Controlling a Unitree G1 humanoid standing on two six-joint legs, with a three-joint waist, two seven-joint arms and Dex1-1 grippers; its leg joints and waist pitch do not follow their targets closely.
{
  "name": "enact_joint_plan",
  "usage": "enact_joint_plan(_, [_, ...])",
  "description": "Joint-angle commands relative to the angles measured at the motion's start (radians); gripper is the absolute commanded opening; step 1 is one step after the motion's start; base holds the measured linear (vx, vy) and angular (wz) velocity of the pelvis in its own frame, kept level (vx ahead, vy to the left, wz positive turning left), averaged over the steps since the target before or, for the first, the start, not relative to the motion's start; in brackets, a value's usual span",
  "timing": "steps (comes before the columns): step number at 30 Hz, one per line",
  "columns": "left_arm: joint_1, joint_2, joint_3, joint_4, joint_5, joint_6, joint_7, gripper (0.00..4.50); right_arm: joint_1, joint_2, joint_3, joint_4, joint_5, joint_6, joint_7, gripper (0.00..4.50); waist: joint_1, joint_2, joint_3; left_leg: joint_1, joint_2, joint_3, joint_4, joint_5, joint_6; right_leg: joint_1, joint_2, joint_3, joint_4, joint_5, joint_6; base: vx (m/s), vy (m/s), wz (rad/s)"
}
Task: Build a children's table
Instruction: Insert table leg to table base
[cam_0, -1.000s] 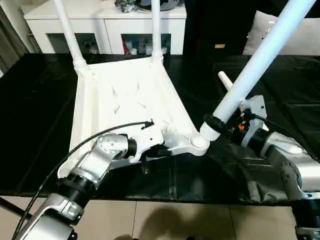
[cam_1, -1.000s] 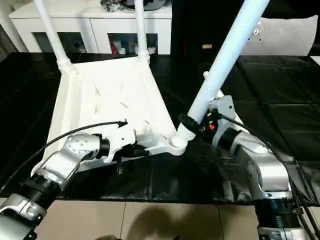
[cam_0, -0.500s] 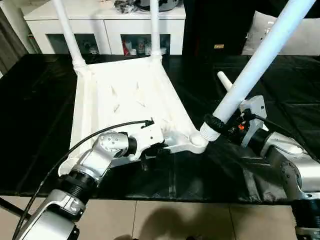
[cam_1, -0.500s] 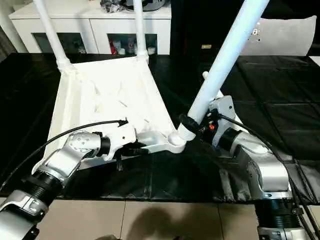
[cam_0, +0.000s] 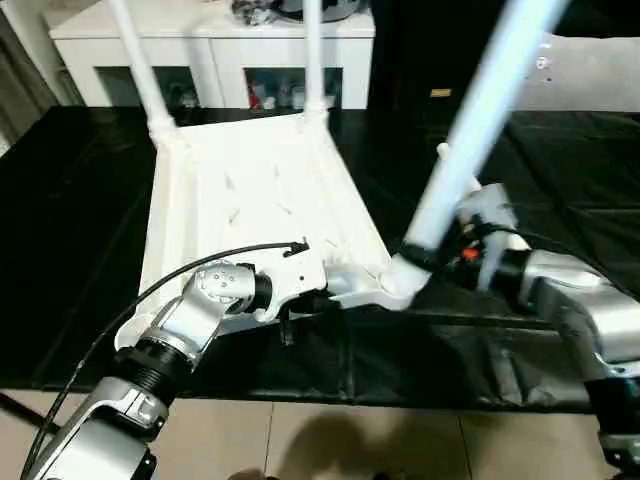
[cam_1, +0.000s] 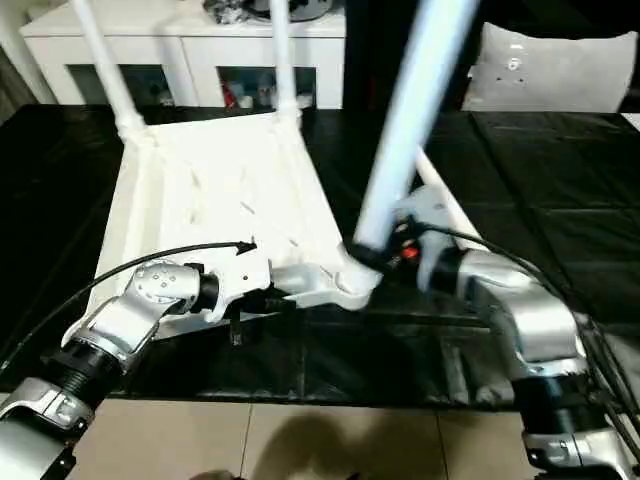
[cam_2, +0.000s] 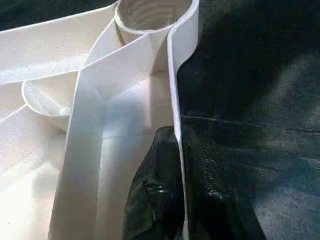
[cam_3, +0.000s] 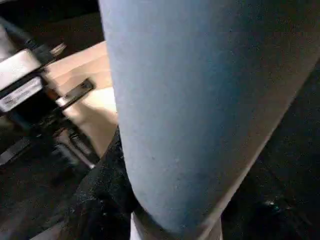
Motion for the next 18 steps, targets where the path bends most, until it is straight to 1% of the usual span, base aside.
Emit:
enact_joint_plan(1, [0.007, 0.004, -0.039, -0.03, 0.013, 0.002, -0.036, 0.0, -0.024, -0.016, 0.023, -0.005, 0.001, 0.009, 0.039, 1.87, 0.004, -0.023, -0.077, 0.002, 0.054, -0.014, -0.063, -0.081, 0.095, 0.064, -0.069, 0.06, -0.066, -0.251, -0.174, 0.0, 0.0, 0.0])
enact_joint_plan(3, [0.008, 0.006, -0.045, -0.035, 0.016, 0.006, -0.046, 0.0, -0.036, -0.025, 0.037, 0.001, 0.0, 0.014, 0.063, 1.87, 0.013, -0.022, -0.077, 0.003, 0.054, -0.013, -0.063, -0.085, 0.094, 0.064, -0.07, 0.062, -0.067, -0.25, -0.174, 0.0, 0.0, 0.0])
enact_joint_plan(4, [0.008, 0.007, -0.045, -0.036, 0.016, 0.007, -0.048, 0.0, -0.038, -0.027, 0.04, 0.002, 0.0, 0.015, 0.067, 1.87, 0.015, -0.023, -0.077, 0.003, 0.054, -0.013, -0.062, -0.084, 0.093, 0.064, -0.07, 0.062, -0.066, -0.251, -0.172, 0.0, 0.0, 0.0])
enact_joint_plan(5, [0.011, 0.008, -0.044, -0.047, 0.015, 0.013, -0.056, 0.0, -0.053, -0.04, 0.056, 0.01, -0.001, 0.025, 0.101, 1.87, 0.018, -0.022, -0.076, 0.004, 0.053, -0.012, -0.063, -0.088, 0.089, 0.063, -0.07, 0.062, -0.066, -0.259, -0.171, 0.0, 0.0, 0.0])
enact_joint_plan(6, [0.011, 0.008, -0.044, -0.047, 0.015, 0.013, -0.056, 0.0, -0.053, -0.04, 0.056, 0.01, -0.001, 0.025, 0.101, 1.87, 0.021, -0.023, -0.075, 0.004, 0.054, -0.012, -0.063, -0.092, 0.087, 0.063, -0.071, 0.062, -0.068, -0.267, -0.168, 0.0, 0.0, 0.0])
enact_joint_plan(7, [0.012, 0.008, -0.044, -0.051, 0.014, 0.016, -0.058, 0.0, -0.061, -0.04, 0.06, 0.017, -0.003, 0.026, 0.106, 1.87, 0.023, -0.022, -0.076, 0.005, 0.054, -0.013, -0.063, -0.092, 0.082, 0.063, -0.071, 0.062, -0.068, -0.269, -0.166, 0.0, 0.0, 0.0])
enact_joint_plan(12, [0.013, 0.009, -0.045, -0.067, 0.013, 0.037, -0.068, 0.0, -0.089, -0.037, 0.072, 0.061, -0.017, 0.015, 0.119, 1.87, 0.023, -0.023, -0.076, 0.003, 0.053, -0.013, -0.064, -0.096, 0.074, 0.064, -0.071, 0.061, -0.068, -0.274, -0.164, 0.0, 0.0, 0.0])
enact_joint_plan(13, [0.013, 0.009, -0.045, -0.067, 0.013, 0.047, -0.066, 0.0, -0.093, -0.033, 0.073, 0.072, -0.016, 0.013, 0.122, 1.87, 0.023, -0.022, -0.076, 0.002, 0.052, -0.013, -0.063, -0.094, 0.074, 0.065, -0.071, 0.061, -0.068, -0.273, -0.162, 0.0, 0.0, 0.0])
enact_joint_plan(14, [0.014, 0.009, -0.045, -0.066, 0.014, 0.051, -0.066, 0.0, -0.094, -0.032, 0.073, 0.074, -0.014, 0.013, 0.124, 1.87, 0.022, -0.023, -0.076, 0.002, 0.052, -0.013, -0.063, -0.094, 0.075, 0.065, -0.071, 0.061, -0.069, -0.273, -0.163, 0.0, 0.0, 0.0])
enact_joint_plan(15, [0.015, 0.01, -0.045, -0.067, 0.015, 0.054, -0.067, 0.0, -0.093, -0.031, 0.073, 0.074, -0.012, 0.014, 0.126, 1.87, 0.024, -0.018, -0.077, 0.002, 0.052, -0.014, -0.063, -0.092, 0.074, 0.066, -0.072, 0.061, -0.068, -0.269, -0.164, 0.0, 0.0, 0.0])
enact_joint_plan(17, [0.017, 0.011, -0.044, -0.07, 0.015, 0.058, -0.067, 0.0, -0.093, -0.03, 0.073, 0.073, -0.011, 0.016, 0.13, 1.87, 0.023, -0.021, -0.078, 0.0, 0.052, -0.014, -0.063, -0.087, 0.076, 0.067, -0.07, 0.06, -0.067, -0.257, -0.164, 0.0, 0.0, 0.0])
enact_joint_plan(18, [0.019, 0.014, -0.044, -0.074, 0.014, 0.062, -0.07, 0.0, -0.093, -0.029, 0.074, 0.072, -0.007, 0.019, 0.139, 1.87, 0.024, -0.018, -0.077, 0.001, 0.052, -0.015, -0.063, -0.089, 0.077, 0.066, -0.07, 0.06, -0.067, -0.257, -0.165, 0.0, 0.0, 0.0])
